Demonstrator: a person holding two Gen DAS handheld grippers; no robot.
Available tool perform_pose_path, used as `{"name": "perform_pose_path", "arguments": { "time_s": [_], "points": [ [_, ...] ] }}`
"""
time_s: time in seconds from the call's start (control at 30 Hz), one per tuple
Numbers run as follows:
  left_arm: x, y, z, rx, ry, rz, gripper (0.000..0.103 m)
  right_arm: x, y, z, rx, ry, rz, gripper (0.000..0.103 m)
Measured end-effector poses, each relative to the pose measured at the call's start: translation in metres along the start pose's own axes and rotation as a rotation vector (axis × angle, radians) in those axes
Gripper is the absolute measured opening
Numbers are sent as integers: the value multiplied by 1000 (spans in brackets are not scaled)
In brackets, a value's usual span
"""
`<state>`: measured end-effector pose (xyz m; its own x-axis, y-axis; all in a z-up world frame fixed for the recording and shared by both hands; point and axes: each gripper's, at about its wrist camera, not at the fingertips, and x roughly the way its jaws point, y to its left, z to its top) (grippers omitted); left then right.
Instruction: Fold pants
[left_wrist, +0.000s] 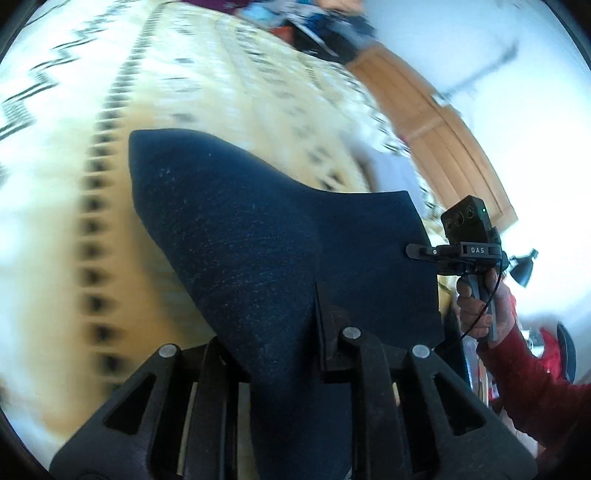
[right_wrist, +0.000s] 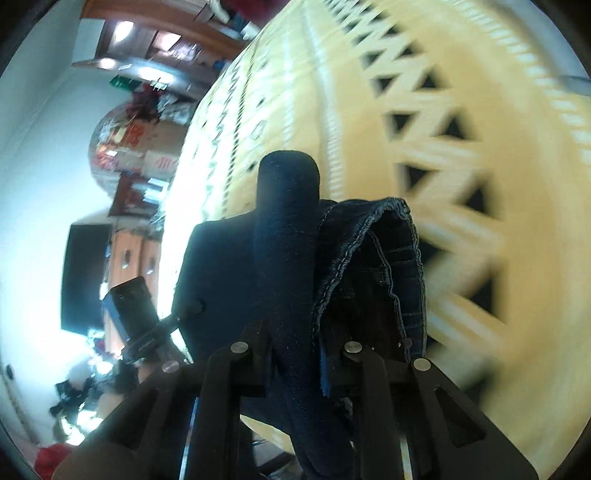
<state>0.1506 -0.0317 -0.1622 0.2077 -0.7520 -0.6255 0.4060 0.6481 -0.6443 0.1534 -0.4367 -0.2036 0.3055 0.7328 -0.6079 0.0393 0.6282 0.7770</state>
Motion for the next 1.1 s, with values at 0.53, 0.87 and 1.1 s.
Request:
{"name": "perform_pose_path", "arguments": {
  "time_s": [0.53, 0.87, 1.1],
  "points": [
    [-21, 49, -40, -113, -40, 69, 36, 43, 5, 21, -149, -84, -145, 43],
    [-8, 41, -32, -76, -44, 95, 40, 47, 0, -5, -164, -121, -211, 15],
    [-37, 10, -29, 29, -133, 311, 40, 29, 14, -14, -264, -193, -352, 29]
  ]
}}
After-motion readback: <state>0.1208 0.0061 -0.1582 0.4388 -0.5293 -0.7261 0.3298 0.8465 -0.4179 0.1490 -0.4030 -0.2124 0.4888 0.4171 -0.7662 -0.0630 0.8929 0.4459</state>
